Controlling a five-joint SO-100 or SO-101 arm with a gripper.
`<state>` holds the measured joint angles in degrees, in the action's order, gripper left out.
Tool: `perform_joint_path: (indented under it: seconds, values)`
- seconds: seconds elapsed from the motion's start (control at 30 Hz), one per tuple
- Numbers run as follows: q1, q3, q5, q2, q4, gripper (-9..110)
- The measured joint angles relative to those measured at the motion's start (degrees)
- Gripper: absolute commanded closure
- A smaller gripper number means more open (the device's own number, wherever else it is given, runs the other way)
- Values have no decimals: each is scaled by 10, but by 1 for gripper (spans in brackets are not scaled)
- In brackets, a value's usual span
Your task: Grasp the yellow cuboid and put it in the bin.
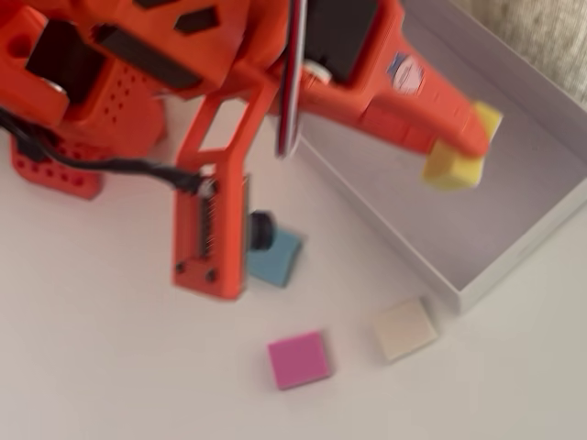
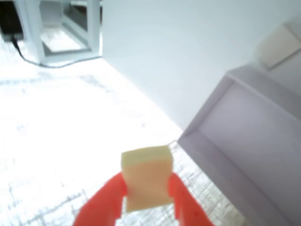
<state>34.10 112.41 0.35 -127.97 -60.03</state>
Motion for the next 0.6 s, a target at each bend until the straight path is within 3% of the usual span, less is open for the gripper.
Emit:
perform_joint_path:
  seconds: [0.17,0.23,0.43,0.6]
  values:
    - [84,71,-94,1,35,110]
    - [99,98,-116,4,37,103]
    - [105,141,-127,7,23,89]
    - [105,152,-142,7,8,87]
